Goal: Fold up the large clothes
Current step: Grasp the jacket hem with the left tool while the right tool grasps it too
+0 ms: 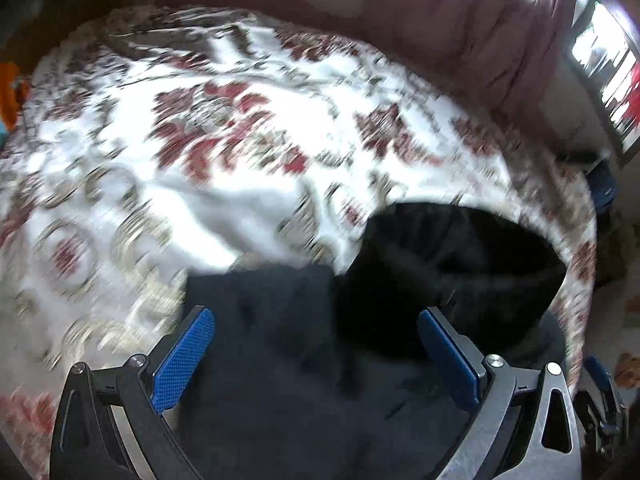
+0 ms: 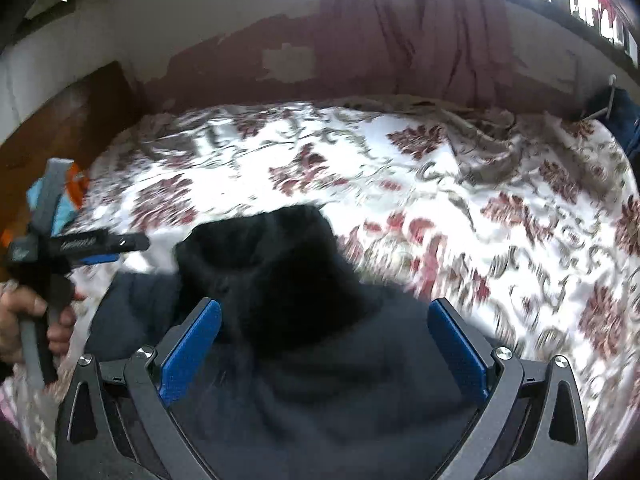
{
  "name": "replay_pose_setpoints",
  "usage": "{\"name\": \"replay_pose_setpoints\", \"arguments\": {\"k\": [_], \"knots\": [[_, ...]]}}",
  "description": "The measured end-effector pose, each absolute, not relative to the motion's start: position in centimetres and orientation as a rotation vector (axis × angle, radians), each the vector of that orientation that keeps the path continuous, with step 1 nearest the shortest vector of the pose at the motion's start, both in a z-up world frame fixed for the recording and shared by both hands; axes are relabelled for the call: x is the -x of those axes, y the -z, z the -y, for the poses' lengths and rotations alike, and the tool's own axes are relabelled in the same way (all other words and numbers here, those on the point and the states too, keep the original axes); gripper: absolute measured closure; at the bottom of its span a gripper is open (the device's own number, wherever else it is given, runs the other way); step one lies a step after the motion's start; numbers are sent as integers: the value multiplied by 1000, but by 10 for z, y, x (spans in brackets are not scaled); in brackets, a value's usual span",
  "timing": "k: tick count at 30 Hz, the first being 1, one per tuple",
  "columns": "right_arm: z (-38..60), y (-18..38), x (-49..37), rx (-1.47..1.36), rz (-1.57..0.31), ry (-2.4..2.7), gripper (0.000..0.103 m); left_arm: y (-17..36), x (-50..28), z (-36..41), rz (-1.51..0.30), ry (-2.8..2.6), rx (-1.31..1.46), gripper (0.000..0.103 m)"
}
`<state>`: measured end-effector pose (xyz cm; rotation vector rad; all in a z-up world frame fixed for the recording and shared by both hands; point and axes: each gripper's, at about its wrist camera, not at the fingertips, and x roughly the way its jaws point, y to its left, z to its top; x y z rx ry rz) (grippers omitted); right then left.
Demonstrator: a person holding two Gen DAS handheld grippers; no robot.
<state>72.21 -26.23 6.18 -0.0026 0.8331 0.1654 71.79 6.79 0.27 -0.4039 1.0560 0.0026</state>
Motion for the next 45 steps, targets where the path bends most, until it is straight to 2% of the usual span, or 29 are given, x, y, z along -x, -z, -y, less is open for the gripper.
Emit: {"name": "replay_pose_setpoints", "arguments": {"k": [4,7,8,9,10,11,12,13,14,15,16,18,20,26,30,37,41,45], "knots": [[253,-59,-772,-42,-878,-133,2,-1,-759,-55,-1057,26,364,0],[252,-46,-797,-101,-946,-105,2,15,-788,-43,-1140,-47,255,0],[252,-41,-802,-125,-959,-102,10,20,-793,-39,-1151,-67,236,1],[253,-39,-802,-136,-961,-103,33,22,-796,-38,-1151,-64,235,1],[253,-35,-802,-142,-963,-106,45,24,-800,-36,-1146,-62,237,2],[252,-32,-800,-140,-968,-111,62,24,-801,-36,-1140,-69,239,2],[253,-29,-799,-143,-972,-122,73,24,-804,-36,-1126,-70,251,4],[254,-27,-795,-156,-961,-136,77,24,-804,-39,-1115,-53,263,6],[256,-27,-790,-166,-947,-149,84,24,-805,-39,-1110,-26,277,21],[257,-28,-783,-167,-926,-163,87,26,-807,-38,-1119,14,296,40],[257,-32,-776,-151,-906,-175,88,28,-809,-37,-1134,43,313,50],[256,-39,-758,-108,-867,-202,91,33,-808,-38,-1151,108,358,89],[258,-47,-737,-80,-832,-229,92,32,-800,-39,-1132,134,346,93],[273,-51,-670,33,-819,-255,95,0,-732,-55,-1019,188,317,96],[282,-23,-652,51,-922,-211,96,-2,-689,-46,-1040,216,291,97],[280,33,-666,81,-1001,-157,97,53,-674,-16,-1195,240,141,97],[274,33,-663,104,-990,-148,97,81,-684,-2,-1226,236,94,97],[275,22,-656,97,-974,-167,97,76,-681,-7,-1213,244,130,95]]}}
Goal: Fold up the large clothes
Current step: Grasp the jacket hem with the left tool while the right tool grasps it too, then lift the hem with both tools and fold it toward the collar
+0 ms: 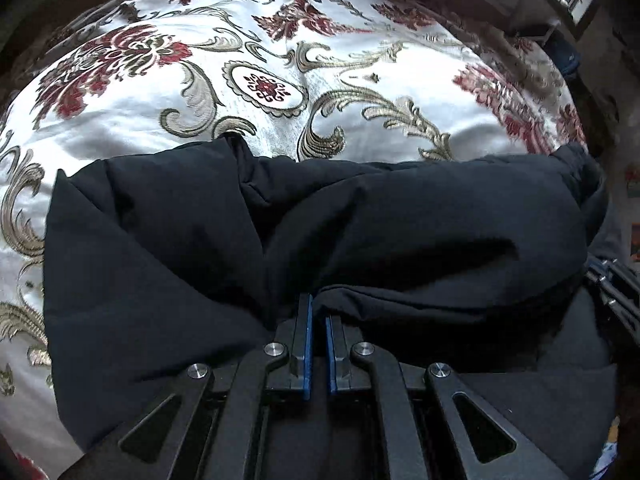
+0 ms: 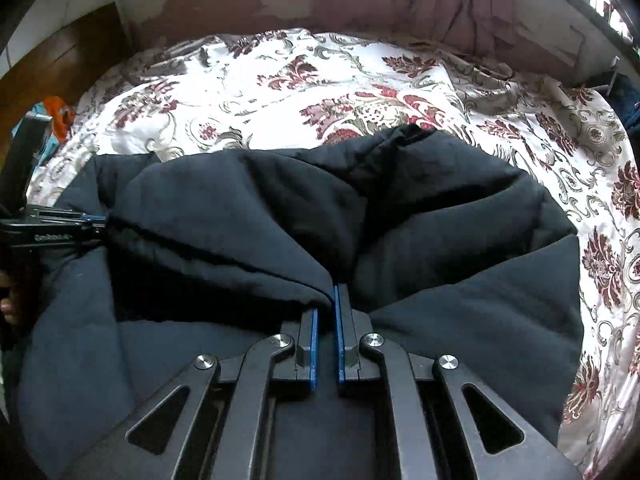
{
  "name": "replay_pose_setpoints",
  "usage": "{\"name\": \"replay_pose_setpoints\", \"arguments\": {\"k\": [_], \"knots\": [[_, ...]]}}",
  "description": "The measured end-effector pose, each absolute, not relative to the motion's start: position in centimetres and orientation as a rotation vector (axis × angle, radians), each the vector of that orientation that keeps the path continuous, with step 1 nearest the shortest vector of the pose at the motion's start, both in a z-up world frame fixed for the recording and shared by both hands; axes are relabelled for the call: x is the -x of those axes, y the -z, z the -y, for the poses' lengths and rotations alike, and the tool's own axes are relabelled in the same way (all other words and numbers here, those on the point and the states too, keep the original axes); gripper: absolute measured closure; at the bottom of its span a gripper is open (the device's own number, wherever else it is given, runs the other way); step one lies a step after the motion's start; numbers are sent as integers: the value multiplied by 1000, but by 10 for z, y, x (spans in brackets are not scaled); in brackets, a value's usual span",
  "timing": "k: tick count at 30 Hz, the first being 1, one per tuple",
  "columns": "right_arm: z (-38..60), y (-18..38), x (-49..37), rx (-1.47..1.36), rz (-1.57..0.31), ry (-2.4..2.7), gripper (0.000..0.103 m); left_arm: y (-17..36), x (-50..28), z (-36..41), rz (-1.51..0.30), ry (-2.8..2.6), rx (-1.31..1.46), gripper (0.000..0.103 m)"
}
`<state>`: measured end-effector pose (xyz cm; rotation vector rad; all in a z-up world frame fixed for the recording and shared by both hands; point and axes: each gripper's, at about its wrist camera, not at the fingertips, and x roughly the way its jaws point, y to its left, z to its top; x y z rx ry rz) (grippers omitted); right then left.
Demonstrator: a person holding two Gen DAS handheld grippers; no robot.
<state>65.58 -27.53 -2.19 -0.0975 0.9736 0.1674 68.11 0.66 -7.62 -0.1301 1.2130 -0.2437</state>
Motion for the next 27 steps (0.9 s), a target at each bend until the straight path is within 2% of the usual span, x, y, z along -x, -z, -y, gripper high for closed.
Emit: {"name": "replay_pose_setpoints", "arguments": {"k": [6,8,10,17,22,24,27], "knots": [[276,9,-646,133,-957,-203,97,44,-660,-36,-1183,262,187,86],[274,6,-646,169,-953,-216,97,29,-652,-47,-1113,239,200,85],[270,4,-648,200,-949,-225,97,13,-650,-54,-1036,208,208,78],[271,11,-651,218,-967,-209,98,-15,-702,-44,-906,158,265,78],[276,8,-648,166,-964,-223,98,-39,-685,-58,-789,118,406,77],[279,5,-648,118,-973,-227,97,-35,-691,-53,-814,164,386,67],[287,-16,-648,39,-983,-226,97,-11,-717,-30,-973,299,320,67]]}}
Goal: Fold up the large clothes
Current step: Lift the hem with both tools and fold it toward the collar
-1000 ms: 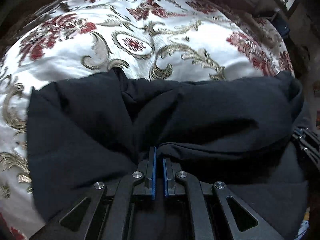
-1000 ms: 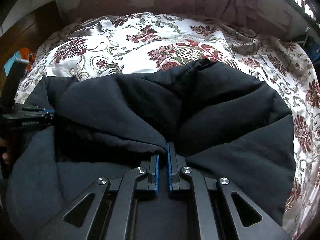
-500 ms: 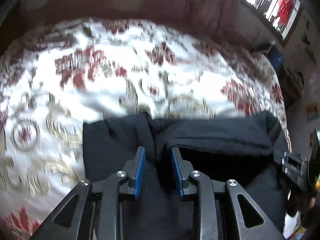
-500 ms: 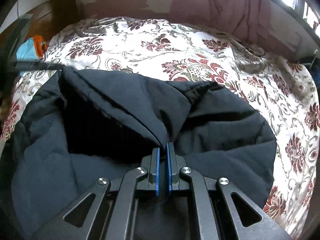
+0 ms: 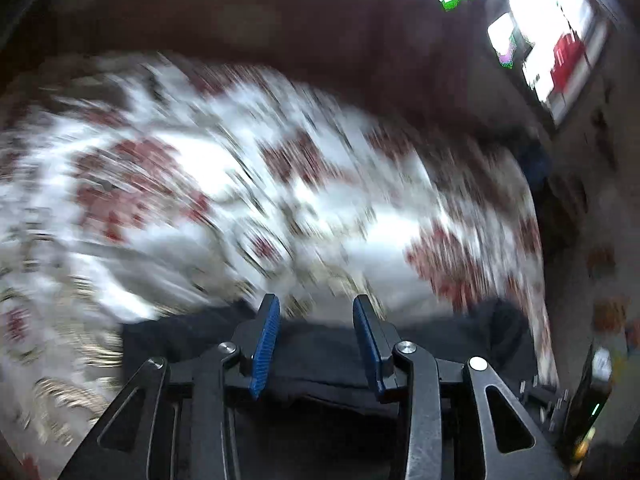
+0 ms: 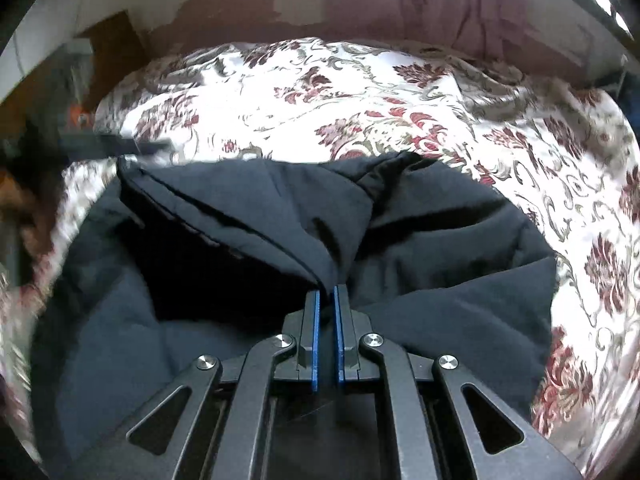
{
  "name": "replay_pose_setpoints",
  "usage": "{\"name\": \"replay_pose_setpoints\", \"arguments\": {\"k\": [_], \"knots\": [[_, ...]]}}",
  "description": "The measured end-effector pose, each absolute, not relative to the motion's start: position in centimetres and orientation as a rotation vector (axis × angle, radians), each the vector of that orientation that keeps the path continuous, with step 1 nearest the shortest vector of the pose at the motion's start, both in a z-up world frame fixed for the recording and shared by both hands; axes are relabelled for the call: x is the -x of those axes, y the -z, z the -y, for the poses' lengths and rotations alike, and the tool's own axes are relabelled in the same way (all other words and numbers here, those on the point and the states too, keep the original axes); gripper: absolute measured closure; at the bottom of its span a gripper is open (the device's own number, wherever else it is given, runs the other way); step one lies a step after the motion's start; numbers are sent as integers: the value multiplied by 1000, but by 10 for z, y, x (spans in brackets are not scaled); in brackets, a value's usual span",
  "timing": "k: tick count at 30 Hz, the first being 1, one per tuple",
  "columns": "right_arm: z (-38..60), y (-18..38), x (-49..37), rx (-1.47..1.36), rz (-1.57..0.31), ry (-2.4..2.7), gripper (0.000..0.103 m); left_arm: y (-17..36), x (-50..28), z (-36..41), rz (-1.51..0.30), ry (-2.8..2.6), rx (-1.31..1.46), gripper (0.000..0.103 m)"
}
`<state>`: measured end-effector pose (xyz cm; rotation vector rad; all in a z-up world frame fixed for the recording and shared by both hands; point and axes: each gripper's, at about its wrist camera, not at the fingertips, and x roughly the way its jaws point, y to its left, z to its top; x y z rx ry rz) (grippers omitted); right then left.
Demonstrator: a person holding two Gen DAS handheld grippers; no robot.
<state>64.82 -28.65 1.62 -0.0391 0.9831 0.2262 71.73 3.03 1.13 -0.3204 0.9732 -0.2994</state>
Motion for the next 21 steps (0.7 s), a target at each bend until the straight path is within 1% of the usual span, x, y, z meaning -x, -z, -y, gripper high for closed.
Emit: {"name": "replay_pose_setpoints", "arguments": {"k": [2,4,5,6,8,11,12,17,21], "knots": [[291,-41,-647,0,-926,-237,96,10,-727,-10,-1058,377,280,67],[293,-70,-653,-21,-838,-262,88,26,-725,7,-1103,417,239,69],[291,-75,-662,-29,-829,-280,79,32,-722,13,-1110,430,225,69],[287,-76,-673,-43,-842,-309,74,36,-716,16,-1100,438,211,69],[278,-65,-696,-74,-911,-358,74,41,-709,16,-1090,456,209,69],[252,-11,-721,-30,-1168,-385,74,47,-703,13,-1108,488,207,69],[248,1,-718,-3,-1210,-365,74,47,-702,13,-1112,496,197,69],[245,27,-691,83,-1267,-346,74,53,-697,16,-1170,556,128,69],[235,45,-692,195,-1241,-328,74,68,-693,25,-1224,576,43,69]]}}
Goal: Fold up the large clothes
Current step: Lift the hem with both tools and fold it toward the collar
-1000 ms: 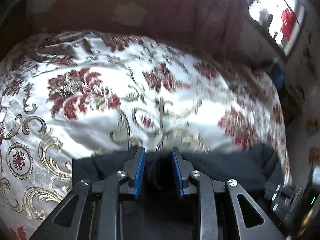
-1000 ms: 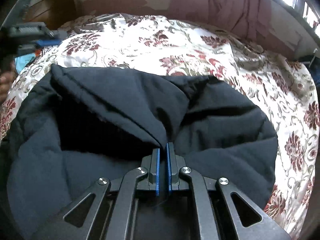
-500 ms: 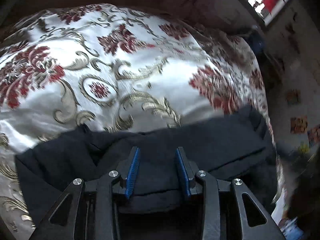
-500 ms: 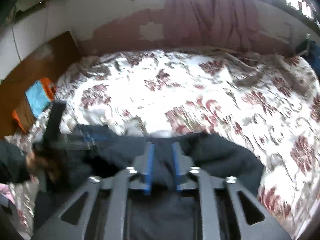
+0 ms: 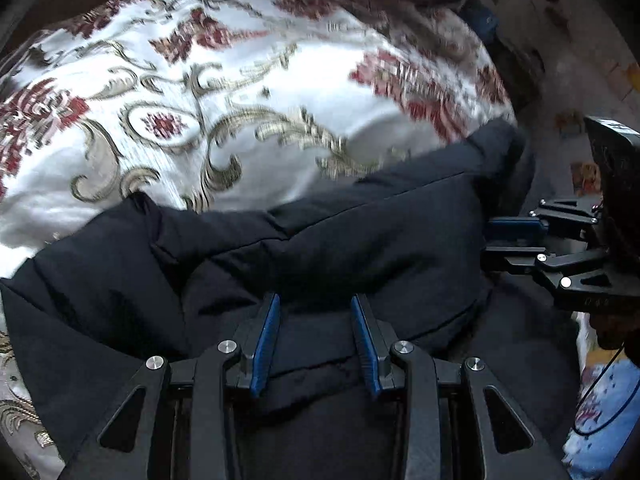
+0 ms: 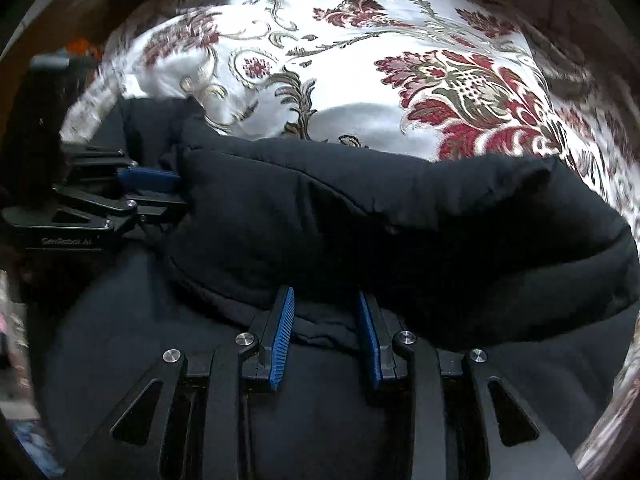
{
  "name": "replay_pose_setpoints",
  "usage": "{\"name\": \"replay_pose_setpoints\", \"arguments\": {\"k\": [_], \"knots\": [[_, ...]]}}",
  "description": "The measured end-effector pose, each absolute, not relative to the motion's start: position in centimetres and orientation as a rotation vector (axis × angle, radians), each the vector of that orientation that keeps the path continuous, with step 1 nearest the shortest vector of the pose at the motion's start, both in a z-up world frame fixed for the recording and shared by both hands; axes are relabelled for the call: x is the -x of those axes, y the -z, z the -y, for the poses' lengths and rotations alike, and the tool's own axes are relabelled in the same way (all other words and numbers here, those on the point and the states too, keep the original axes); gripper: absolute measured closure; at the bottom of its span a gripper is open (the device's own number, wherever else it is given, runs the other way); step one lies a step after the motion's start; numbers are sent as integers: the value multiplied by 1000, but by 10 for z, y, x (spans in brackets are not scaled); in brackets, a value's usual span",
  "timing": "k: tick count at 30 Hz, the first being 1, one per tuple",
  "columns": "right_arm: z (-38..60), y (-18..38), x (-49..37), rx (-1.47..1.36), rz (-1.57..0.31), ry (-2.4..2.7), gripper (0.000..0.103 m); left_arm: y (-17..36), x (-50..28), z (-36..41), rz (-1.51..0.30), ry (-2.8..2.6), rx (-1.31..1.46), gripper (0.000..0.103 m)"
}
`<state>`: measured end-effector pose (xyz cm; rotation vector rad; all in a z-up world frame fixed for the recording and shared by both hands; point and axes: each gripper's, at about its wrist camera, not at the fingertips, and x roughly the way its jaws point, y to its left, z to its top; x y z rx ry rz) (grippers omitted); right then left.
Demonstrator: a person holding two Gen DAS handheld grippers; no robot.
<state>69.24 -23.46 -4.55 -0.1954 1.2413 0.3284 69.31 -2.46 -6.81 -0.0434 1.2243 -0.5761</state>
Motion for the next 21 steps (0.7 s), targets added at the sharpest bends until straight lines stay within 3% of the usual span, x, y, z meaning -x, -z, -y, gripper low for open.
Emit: {"name": "replay_pose_setpoints", "arguments": {"k": [6,11,13,15,21], "knots": [[228,51,-686,223,-1148,-287,75,93,-701,43,-1243,495,-24,68],[234,32,-665,236,-1156,-276,75,76,-690,31,-1236,482,-2,69],[242,40,-670,206,-1151,-272,75,72,-682,23,-1242,477,-47,73],[239,50,-676,206,-1149,-252,75,78,-680,16,-1263,448,-53,84],[239,38,-666,166,-1094,-262,72,96,-697,17,-1327,332,75,86]]}}
